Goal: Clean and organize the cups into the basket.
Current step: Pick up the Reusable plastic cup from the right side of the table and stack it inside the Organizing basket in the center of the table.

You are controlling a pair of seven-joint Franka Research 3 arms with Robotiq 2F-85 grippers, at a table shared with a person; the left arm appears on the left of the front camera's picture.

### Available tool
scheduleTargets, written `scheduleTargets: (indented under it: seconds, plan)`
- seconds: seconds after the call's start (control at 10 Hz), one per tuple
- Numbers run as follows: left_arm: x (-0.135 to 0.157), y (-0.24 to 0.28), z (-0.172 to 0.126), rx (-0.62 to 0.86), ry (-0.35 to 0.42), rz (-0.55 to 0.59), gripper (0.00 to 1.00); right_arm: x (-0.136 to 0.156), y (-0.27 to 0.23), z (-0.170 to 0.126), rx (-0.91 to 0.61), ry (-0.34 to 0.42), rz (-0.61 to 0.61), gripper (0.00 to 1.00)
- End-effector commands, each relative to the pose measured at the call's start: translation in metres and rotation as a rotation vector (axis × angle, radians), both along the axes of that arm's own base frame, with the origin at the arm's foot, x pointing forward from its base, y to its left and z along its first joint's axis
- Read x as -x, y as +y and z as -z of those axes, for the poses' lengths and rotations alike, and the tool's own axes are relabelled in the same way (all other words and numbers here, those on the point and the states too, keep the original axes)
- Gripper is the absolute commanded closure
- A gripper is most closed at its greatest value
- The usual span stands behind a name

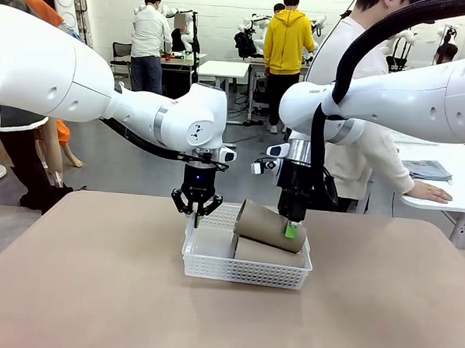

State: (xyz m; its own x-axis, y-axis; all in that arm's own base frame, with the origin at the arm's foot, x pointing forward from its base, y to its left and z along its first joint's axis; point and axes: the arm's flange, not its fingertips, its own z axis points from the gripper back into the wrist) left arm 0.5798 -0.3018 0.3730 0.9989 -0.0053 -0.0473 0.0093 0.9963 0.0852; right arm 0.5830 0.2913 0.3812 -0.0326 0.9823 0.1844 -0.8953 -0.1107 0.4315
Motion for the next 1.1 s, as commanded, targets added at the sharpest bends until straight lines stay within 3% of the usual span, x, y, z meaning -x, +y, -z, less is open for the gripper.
scheduleTargets:
  seconds: [0.0, 0.2, 0.4, 0.6, 1.0]
  plan:
    - [0.000, 0.001, -0.002, 0.001, -0.003, -0.001, 0.97, -0.008, 0.001, 0.000, 0.015, -0.007, 0.001, 0.00]
    - [0.000, 0.001, -0.002, 0.001, -0.003, -0.001, 0.97, -0.009, -0.003, 0.000, 0.005, -0.006, 0.008, 0.00]
    - [0.000, 0.001, -0.002, 0.001, -0.003, -0.001, 0.97, -0.009, -0.019, -0.014, -0.044, -0.060, 0.035, 0.00]
    - [0.000, 0.001, -0.002, 0.001, -0.003, -0.001, 0.97, -0.003, -0.061, -0.043, -0.187, -0.153, 0.091, 0.00]
    - [0.000, 0.001, -0.002, 0.001, -0.003, -0.001, 0.97, 0.036, -0.160, -0.068, -0.554, -0.240, 0.103, 0.00]
